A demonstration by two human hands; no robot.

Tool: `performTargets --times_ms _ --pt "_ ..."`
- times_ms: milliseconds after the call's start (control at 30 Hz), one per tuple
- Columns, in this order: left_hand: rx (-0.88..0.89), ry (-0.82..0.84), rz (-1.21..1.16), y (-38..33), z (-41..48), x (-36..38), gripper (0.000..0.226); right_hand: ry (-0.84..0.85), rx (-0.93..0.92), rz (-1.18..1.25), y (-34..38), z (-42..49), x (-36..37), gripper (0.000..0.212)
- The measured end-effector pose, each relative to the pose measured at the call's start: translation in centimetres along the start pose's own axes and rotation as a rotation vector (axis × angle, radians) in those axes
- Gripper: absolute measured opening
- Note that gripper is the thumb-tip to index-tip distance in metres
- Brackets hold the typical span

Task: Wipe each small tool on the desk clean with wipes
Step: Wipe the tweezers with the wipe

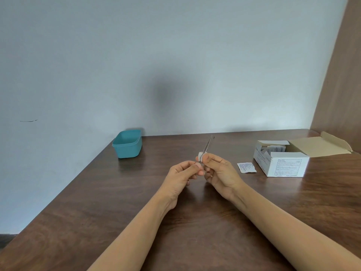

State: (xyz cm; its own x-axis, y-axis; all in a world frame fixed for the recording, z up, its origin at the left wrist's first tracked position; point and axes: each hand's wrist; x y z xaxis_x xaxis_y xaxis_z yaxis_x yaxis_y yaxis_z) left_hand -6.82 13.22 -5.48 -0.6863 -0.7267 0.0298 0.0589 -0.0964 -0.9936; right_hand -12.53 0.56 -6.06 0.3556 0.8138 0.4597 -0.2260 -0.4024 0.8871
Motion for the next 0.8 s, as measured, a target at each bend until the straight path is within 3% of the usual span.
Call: performTargets --times_ms 133,300,500,667,800 --pt "-0.024 0.014 -0.096 -0.1 -0.1 0.6 0.013 -0.030 -0.007 0.062 1.0 0.0 0.0 0.029" --pt "-0.006 0.021 -0.116 -0.3 0.0 0.9 0.015 -0.062 -0.018 0.125 1.3 0.2 -0.1 0.014" --pt "-0.010 0.037 -0.080 -0.1 -0.2 0.9 0.019 -0.126 -0.050 0.175 2.6 0.4 -0.9 0.014" --pt "0.067 0.014 0.043 0.0 -0.5 0.9 0.016 -0.296 -0.049 0.222 3.1 0.8 -2.2 0.014" --pt "0.284 -0.230 0.374 0.6 -0.3 -0.1 0.017 -0.414 -0.045 0.139 2.6 0.8 -2.6 0.009"
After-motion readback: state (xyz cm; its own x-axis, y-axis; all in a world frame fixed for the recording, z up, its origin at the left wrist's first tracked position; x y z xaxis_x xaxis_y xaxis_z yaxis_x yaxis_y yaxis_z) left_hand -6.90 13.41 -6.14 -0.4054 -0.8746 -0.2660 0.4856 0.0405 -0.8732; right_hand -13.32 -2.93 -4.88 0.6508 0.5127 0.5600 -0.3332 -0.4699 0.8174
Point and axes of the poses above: each hand's wrist, its own z-axis towards the middle knuckle, its own x-axis out of the palm, y = z × x, and after that the axes turned 1 degree about x, right-handed
